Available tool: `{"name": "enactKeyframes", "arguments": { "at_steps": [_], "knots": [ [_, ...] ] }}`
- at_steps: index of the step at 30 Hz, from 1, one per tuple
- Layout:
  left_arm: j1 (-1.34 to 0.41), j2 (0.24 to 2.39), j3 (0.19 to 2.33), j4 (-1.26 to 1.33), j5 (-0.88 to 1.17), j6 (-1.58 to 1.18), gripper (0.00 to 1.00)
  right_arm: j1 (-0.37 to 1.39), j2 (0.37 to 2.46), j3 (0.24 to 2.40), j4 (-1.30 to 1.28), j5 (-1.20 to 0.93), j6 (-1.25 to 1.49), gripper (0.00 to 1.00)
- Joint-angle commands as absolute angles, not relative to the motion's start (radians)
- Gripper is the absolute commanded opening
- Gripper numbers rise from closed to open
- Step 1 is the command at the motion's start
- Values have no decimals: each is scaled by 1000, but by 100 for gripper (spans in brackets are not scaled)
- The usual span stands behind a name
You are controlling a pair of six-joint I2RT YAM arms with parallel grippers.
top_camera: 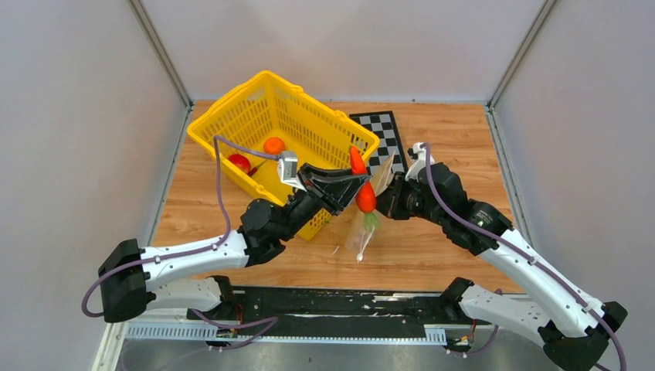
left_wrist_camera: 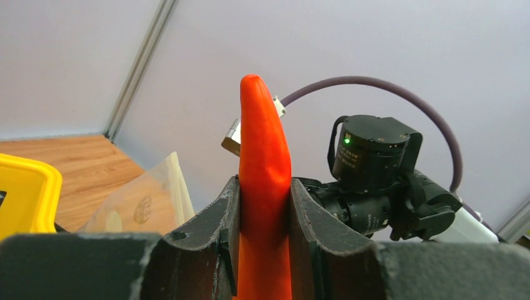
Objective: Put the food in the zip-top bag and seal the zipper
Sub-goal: Place the fake vegetable in the zipper food storage bag.
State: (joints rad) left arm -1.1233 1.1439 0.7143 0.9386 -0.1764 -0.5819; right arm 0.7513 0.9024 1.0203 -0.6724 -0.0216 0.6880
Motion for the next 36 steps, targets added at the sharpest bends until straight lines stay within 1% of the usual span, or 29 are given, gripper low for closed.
{"name": "enactKeyframes", "arguments": {
  "at_steps": [1,12,28,36],
  "knots": [
    [-1128,1114,747,1007,-158,-593,16,746,896,1016,-615,-36,704,0],
    [-1128,1201,741,1074,-96,-653,15,736,884,1022,-609,-58,702,0],
    [-1128,1132,689,935,-210,-511,10,729,852,1030,-665,-85,670,0],
    [-1127,1117,713,850,-258,-436,10,730,835,1023,-689,-130,631,0]
  ]
}}
